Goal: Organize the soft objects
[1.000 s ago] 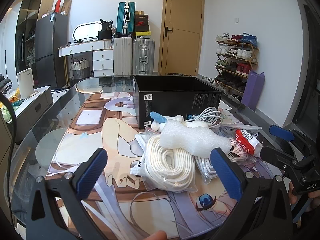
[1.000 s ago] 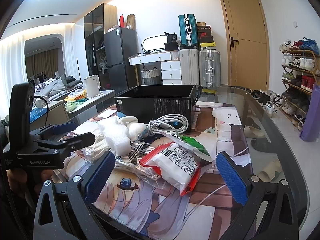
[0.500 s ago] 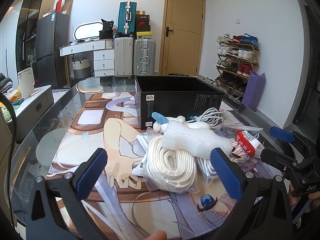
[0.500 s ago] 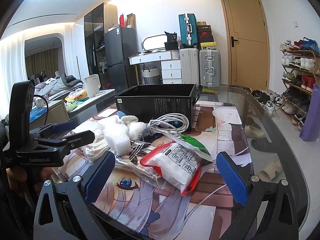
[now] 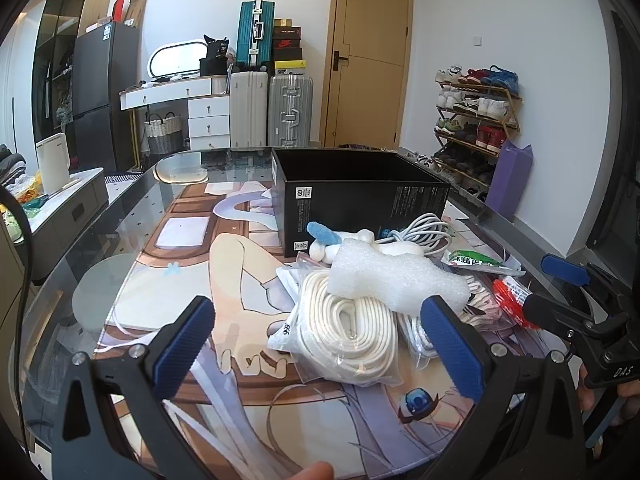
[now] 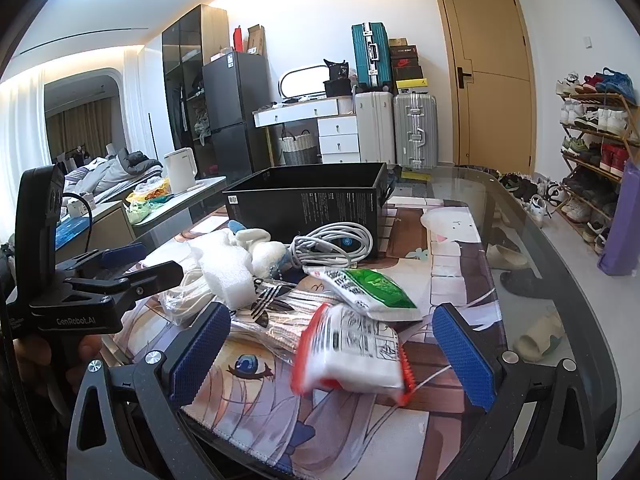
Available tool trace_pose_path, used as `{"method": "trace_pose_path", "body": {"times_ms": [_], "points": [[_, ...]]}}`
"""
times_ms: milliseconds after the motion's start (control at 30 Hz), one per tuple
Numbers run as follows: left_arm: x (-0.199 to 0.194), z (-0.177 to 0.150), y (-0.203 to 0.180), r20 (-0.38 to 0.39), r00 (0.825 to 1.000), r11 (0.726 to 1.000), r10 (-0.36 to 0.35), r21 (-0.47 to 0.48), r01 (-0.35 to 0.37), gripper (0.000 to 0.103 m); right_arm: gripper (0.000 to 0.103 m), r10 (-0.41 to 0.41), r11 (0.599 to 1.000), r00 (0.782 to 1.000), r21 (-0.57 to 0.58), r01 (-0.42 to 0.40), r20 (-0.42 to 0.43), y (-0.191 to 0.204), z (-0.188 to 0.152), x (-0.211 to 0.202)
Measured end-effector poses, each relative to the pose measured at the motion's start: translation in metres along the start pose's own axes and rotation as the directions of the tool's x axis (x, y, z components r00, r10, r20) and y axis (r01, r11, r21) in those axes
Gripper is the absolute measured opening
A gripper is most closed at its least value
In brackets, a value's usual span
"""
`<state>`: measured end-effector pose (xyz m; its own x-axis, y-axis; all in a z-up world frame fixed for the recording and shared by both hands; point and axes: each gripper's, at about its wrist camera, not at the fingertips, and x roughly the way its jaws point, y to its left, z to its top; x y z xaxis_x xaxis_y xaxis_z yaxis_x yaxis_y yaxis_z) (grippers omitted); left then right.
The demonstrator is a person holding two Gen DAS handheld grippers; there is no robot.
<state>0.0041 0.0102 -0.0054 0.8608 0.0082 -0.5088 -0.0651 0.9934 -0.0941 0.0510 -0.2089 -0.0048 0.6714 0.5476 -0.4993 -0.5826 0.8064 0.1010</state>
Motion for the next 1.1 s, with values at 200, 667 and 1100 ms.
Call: {"method": "trace_pose_path", "body": {"times_ms": [200, 667, 1100], "points": [[0.001, -0.001, 0.000, -0.001, 1.000, 1.000, 0.000, 0.000, 0.000, 0.103, 0.103, -0.008, 1.000, 1.000, 0.005, 0.008, -0.004, -0.004, 0.000, -0.004], [0.001, -0.001, -0.001, -0.001, 1.000, 1.000, 0.002, 0.001, -0.002, 0.103, 0.103, -0.031, 0.999, 0.999, 0.035, 0.032, -0.032, -0.013, -0.001, 0.003], [-0.001, -0.001, 0.000, 0.020, 1.000, 1.000, 0.004, 0.000, -0.004, 0.103, 0.103, -0.031, 0.999, 0.999, 0.036, 0.033, -0.034, -0.014, -0.004, 0.001]]}}
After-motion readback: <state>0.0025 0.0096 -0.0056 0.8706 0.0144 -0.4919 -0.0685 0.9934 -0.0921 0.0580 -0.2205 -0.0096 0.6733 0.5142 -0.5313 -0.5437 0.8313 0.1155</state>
